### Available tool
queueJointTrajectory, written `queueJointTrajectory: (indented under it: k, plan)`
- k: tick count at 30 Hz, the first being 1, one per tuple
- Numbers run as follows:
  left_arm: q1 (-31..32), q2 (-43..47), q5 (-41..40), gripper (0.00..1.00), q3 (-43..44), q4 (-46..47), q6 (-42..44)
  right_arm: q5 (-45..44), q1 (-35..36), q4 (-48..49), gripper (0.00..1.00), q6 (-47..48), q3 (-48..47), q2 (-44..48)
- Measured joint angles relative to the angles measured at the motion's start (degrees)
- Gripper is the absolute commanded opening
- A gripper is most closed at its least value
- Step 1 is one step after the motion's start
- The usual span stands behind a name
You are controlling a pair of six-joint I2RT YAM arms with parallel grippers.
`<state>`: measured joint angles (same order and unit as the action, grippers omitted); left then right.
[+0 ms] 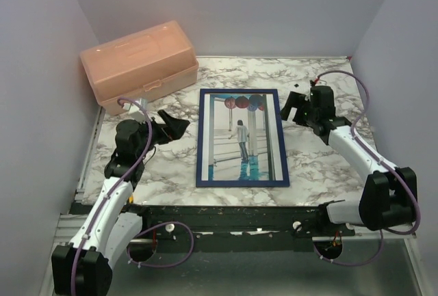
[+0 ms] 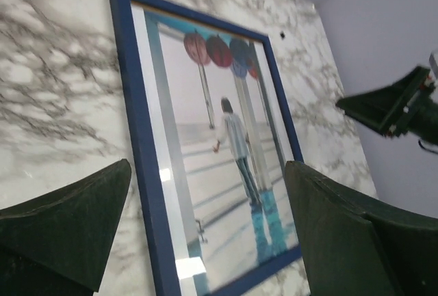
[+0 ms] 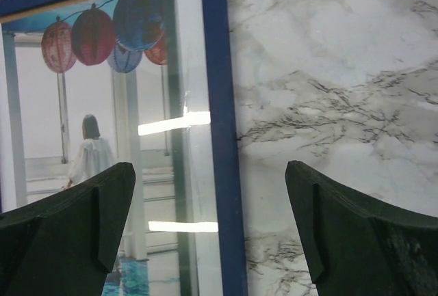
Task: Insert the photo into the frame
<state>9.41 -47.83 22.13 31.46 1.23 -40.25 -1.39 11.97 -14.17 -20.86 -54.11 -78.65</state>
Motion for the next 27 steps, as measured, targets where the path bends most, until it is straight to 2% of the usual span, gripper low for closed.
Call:
queueJointTrajectory:
  k: [4, 8, 12, 16, 20, 27]
  plan:
    - [-0.31, 6.67, -9.03, 0.99, -6.64, 8.81, 2.51, 0.20, -3.41, 7.15, 1.00, -0.15, 8.85, 5.75]
    - [-0.35, 10.40, -19.37, 0.96, -14.05, 18.95, 10.58, -2.05, -3.85, 14.16, 1.00, 0.02, 14.80, 9.29]
    - [-0.35, 8.72, -24.94, 0.96, -17.09, 23.39, 20.48, -6.58, -3.85, 25.42, 1.00, 0.61, 25.59, 14.93]
    - [-0.35, 3.45, -29.22, 0.97, -18.14, 27.52, 27.82, -10.40, -3.85, 42.25, 1.00, 3.61, 40.28, 19.21]
    - [-0.35, -2.56, -31.80, 0.99, -20.39, 34.10, 31.74, -12.33, -3.85, 55.98, 0.99, 6.93, 48.78, 14.95]
    - [-0.52, -18.88, -35.56, 0.99, -20.63, 50.86, 38.56, -12.85, -3.87, 73.90, 1.00, 10.78, 44.30, -2.56]
